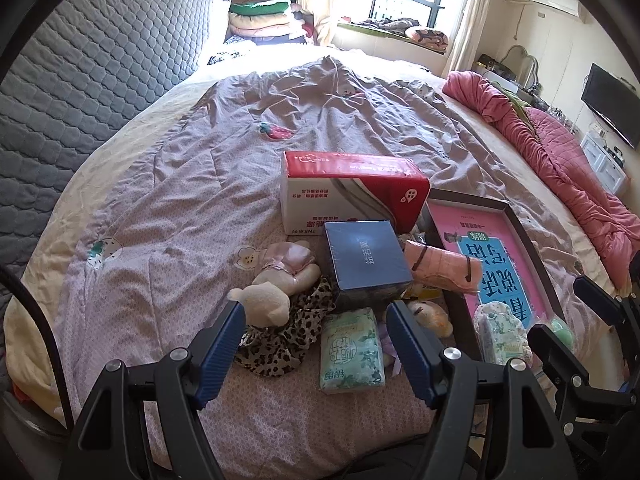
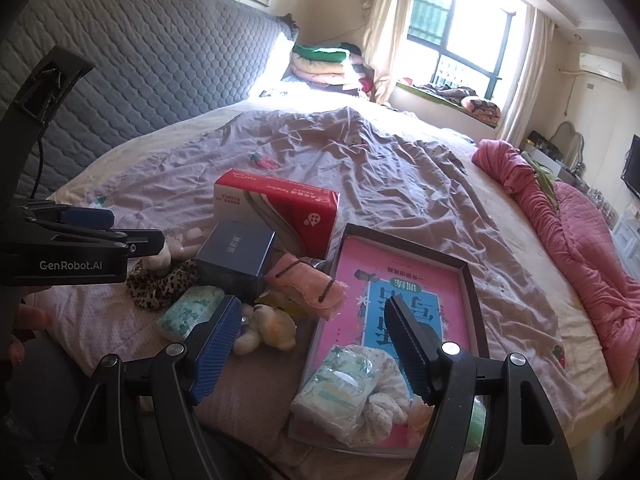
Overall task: Organize soft objects
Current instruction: 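Grasp the cream teddy bear with left gripper while right grasps the pink eye mask bag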
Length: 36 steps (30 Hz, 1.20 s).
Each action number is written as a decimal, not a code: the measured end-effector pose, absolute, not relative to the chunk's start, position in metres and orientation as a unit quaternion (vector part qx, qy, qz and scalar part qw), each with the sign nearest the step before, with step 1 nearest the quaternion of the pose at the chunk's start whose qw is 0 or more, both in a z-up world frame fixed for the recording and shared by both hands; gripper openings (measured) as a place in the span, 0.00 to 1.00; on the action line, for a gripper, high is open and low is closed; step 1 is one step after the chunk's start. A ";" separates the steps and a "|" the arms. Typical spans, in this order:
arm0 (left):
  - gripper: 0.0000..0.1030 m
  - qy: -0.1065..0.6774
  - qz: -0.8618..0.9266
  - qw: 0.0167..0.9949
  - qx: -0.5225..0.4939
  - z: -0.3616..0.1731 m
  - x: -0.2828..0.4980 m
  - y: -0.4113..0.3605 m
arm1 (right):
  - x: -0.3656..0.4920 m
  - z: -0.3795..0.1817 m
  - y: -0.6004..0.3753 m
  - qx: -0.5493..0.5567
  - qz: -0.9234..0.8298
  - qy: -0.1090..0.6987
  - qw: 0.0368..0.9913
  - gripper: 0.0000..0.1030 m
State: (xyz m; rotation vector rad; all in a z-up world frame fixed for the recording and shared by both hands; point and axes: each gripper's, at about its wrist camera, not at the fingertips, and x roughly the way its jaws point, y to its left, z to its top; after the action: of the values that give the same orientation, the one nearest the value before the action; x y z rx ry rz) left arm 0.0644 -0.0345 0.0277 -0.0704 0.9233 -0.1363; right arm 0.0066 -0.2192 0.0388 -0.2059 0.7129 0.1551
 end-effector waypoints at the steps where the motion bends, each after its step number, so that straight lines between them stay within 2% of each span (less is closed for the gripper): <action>1: 0.70 0.447 -0.063 0.891 -0.039 0.025 0.067 -0.030 | 0.009 0.036 -0.219 -0.100 0.075 0.351 0.928 0.73; 14: 0.70 0.483 -0.062 0.868 -0.100 -0.025 0.093 0.024 | 0.052 0.007 -0.215 -0.145 0.074 0.386 0.908 0.73; 27: 0.70 0.513 -0.095 0.838 -0.157 -0.058 0.130 0.036 | 0.088 -0.011 -0.212 -0.165 0.098 0.415 0.889 0.73; 36: 0.70 0.526 -0.111 0.829 -0.153 -0.077 0.140 0.029 | 0.117 -0.034 -0.202 -0.238 0.112 0.442 0.857 0.73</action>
State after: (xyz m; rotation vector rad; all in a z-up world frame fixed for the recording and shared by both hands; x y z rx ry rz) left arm 0.1403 0.0294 -0.0774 -0.3256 1.1152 -0.2364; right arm 0.1175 -0.2025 -0.0344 -0.5000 0.9291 0.2348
